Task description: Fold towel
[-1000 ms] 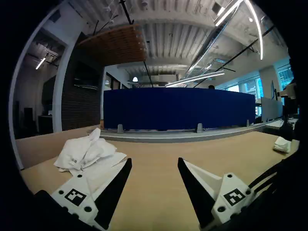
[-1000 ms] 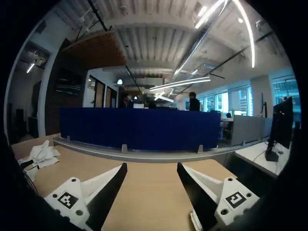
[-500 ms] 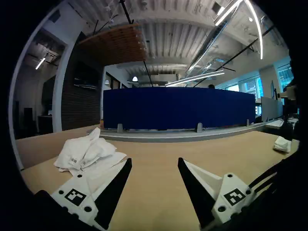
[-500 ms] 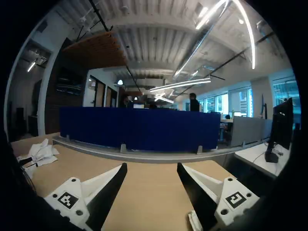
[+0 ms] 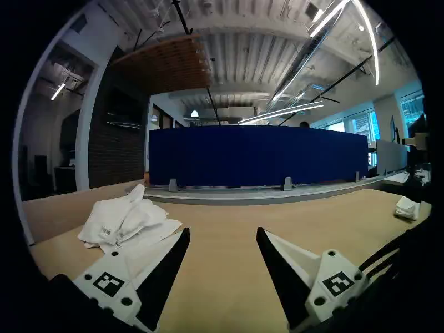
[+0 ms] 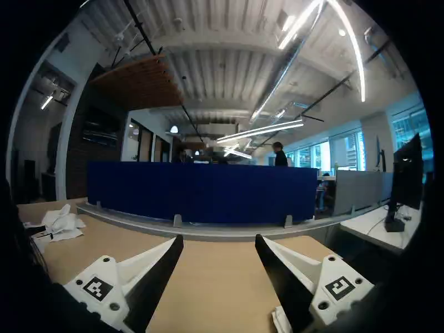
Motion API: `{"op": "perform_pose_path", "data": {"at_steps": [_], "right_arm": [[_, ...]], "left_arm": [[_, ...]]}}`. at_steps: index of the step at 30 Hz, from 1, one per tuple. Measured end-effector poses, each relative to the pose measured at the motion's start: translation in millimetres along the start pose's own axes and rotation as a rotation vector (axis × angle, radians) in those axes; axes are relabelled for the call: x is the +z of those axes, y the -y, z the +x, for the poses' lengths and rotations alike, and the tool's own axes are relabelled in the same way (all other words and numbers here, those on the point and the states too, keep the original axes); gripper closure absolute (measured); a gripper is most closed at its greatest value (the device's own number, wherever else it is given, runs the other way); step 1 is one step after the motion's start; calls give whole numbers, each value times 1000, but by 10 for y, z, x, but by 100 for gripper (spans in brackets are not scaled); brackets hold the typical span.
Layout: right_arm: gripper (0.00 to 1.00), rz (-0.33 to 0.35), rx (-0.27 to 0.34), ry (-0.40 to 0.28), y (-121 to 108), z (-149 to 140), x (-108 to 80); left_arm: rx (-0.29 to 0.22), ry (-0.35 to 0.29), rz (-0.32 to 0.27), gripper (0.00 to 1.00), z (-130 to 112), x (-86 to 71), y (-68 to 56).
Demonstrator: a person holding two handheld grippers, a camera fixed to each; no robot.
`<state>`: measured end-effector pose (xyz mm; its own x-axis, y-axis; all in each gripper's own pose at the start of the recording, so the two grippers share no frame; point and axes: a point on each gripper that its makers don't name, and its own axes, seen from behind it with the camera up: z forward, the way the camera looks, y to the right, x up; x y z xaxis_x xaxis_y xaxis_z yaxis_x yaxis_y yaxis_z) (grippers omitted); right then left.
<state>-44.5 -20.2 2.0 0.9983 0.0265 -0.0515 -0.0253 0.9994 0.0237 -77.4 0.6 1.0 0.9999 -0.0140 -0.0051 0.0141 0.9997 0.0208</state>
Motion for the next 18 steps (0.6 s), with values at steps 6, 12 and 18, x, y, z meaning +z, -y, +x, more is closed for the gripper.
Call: {"op": "perform_pose_path", "data": {"at_steps": [6, 12, 18], "right_arm": [[0, -7, 15, 5, -89, -216, -13], [0, -17, 42, 10, -129, -423, -43], [0, -19, 85, 26, -147, -677, -63]], "left_arm": [[0, 0, 0, 12, -4, 5, -2], [0, 0, 0, 12, -7, 8, 1], [0, 0, 0, 12, -7, 16, -1]]}}
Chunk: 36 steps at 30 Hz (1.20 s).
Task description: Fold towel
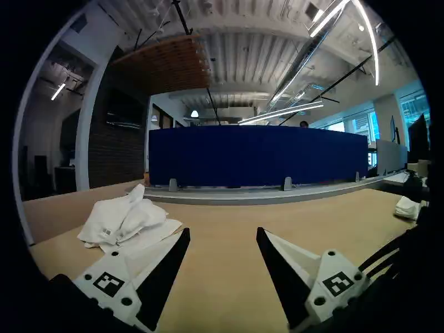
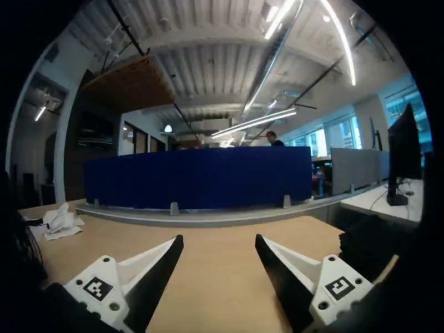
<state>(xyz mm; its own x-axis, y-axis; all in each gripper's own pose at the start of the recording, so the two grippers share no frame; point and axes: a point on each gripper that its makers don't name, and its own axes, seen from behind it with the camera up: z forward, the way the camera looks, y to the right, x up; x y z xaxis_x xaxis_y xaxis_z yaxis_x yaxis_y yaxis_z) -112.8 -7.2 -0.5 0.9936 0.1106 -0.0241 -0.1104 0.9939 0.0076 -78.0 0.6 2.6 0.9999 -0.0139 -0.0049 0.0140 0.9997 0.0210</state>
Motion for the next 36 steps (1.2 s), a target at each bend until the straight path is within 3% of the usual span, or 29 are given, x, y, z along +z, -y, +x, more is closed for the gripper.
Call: {"op": "perform_pose_path", "data": {"at_steps": [6, 18, 36], "right_arm": [[0, -15, 3, 11, -84, -198, 18], [0, 2, -65, 20, -85, -428, 33], [0, 3, -34, 19, -73, -531, 36]], "left_arm": [[0, 0, 0, 12, -5, -3, -2], [0, 0, 0, 12, 4, -3, -2], [0, 0, 0, 12, 3, 2, -2]]}}
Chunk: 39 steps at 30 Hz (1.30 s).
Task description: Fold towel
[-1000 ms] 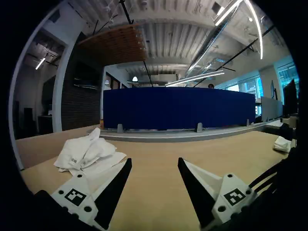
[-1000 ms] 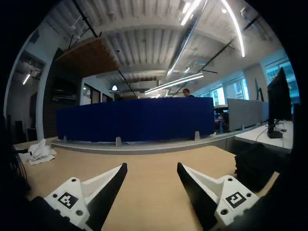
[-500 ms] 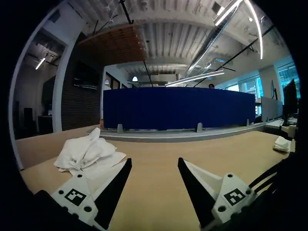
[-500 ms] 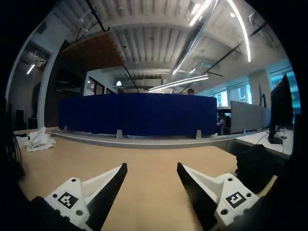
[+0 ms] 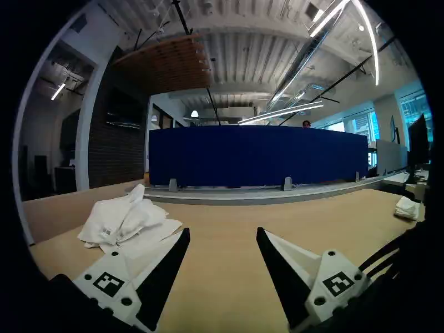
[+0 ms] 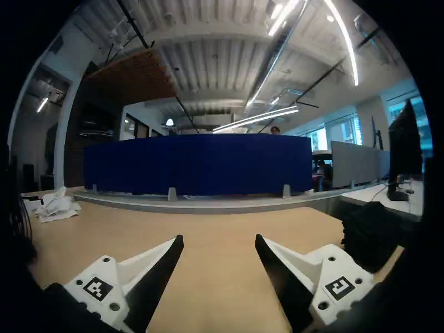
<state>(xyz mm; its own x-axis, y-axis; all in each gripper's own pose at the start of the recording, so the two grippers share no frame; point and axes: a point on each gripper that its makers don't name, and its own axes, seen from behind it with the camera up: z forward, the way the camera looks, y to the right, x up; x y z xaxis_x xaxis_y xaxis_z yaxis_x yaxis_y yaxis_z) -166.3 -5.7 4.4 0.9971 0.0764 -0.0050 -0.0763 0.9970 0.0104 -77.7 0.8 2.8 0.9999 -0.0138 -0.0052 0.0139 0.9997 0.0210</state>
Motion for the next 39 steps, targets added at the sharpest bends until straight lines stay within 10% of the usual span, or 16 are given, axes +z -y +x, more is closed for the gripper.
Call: {"op": "perform_pose_path", "data": {"at_steps": [39], "right_arm": [[0, -4, -18, 0, 20, -71, -10]], "left_arm": [[0, 0, 0, 12, -1, -8, 2]]}}
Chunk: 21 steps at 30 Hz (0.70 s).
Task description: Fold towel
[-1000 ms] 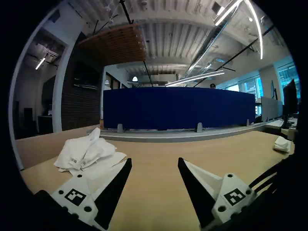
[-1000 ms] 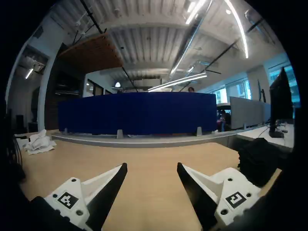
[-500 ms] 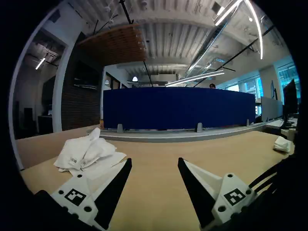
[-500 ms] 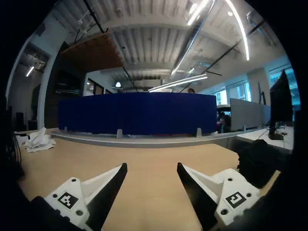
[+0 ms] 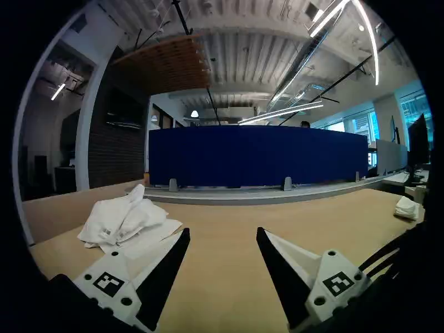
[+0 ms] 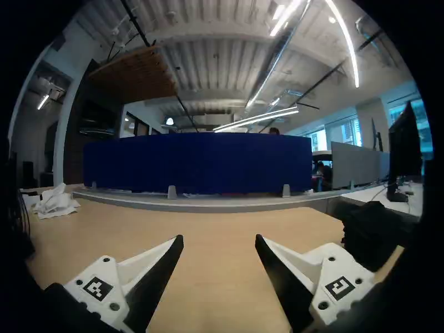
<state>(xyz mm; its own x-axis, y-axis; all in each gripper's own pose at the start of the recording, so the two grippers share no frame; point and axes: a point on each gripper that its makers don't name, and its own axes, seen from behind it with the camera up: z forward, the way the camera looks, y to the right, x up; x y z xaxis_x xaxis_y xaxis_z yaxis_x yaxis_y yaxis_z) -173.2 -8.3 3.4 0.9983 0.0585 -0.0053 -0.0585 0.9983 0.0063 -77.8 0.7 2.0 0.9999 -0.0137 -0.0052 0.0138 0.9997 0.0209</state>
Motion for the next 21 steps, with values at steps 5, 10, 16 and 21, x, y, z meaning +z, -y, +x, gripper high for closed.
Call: {"op": "perform_pose_path", "data": {"at_steps": [5, 10, 16, 21], "right_arm": [[0, 0, 1, 1, 2, -10, 2], [0, 0, 0, 1, 3, -13, 13], [0, 0, 0, 1, -1, -17, 17], [0, 0, 0, 1, -3, -25, 13]], "left_arm": [[0, 0, 0, 12, -1, -3, 0], [0, 0, 0, 12, 0, 1, 0], [0, 0, 0, 11, 4, 10, 0], [-1, 0, 0, 11, 5, 9, -2]]}}
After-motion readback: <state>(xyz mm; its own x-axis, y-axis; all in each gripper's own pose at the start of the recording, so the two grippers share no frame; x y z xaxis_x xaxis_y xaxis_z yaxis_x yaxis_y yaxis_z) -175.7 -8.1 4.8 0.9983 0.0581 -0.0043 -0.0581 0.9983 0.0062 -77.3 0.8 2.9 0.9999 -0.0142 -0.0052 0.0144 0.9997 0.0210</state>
